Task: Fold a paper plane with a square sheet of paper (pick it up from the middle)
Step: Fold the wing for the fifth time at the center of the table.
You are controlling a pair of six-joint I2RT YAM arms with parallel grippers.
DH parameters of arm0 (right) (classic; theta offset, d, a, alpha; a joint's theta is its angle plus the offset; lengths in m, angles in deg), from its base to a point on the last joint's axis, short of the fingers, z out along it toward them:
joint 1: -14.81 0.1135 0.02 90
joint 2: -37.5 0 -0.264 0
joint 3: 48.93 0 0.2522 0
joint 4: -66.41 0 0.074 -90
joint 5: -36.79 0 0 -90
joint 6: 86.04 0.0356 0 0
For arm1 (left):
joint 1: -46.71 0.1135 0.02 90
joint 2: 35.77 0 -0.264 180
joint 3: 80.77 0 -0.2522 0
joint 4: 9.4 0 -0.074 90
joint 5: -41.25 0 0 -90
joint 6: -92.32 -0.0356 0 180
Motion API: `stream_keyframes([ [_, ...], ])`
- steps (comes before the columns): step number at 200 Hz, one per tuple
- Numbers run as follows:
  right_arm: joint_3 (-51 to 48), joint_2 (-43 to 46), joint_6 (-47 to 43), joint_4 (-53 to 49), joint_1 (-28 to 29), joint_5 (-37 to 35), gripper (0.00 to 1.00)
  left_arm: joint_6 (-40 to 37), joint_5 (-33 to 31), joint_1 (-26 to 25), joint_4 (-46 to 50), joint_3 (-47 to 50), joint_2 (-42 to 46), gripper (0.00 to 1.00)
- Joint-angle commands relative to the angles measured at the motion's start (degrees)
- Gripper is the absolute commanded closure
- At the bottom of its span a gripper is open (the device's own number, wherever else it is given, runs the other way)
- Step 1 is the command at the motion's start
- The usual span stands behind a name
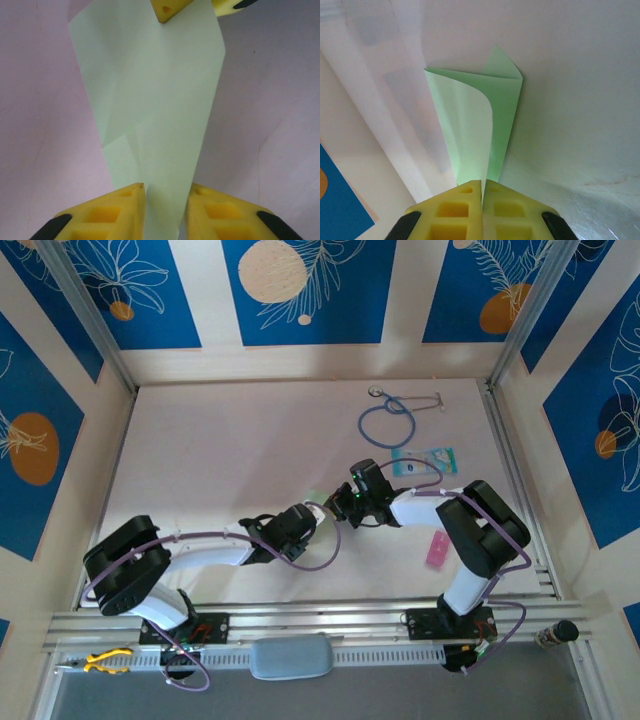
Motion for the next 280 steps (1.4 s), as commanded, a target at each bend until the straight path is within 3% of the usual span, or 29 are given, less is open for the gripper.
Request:
stream_keyframes([
  [1, 0.8, -0.7, 0.6, -0.3, 0.1, 0.7, 0.99, -0.7, 0.6, -0.6, -0.5, 0.7, 1.0, 0.76],
  [67, 1.5, 0.8, -1.3, -2.5, 0.1, 0.1, 0.95, -0.8, 2.0, -0.6, 0.1, 0.5, -0.3, 0.88],
  [121, 3.7, 7.2, -10.0, -16.8, 0.1, -5.7, 0.67, 1.2, 7.6, -0.2, 2.9, -2.6, -2.4, 0.96],
  [169, 1.0, 16.3, -13.2, -25.0, -0.1, -10.8, 0.59, 4.2, 15.1, 0.7, 3.8, -6.0, -4.6, 0.97],
  [280, -9.7, 27.7, -11.6, -21.2, -0.3, -9.6, 0.57, 14.3, 33.6, 7.9, -2.2, -6.6, -8.2, 0.95],
])
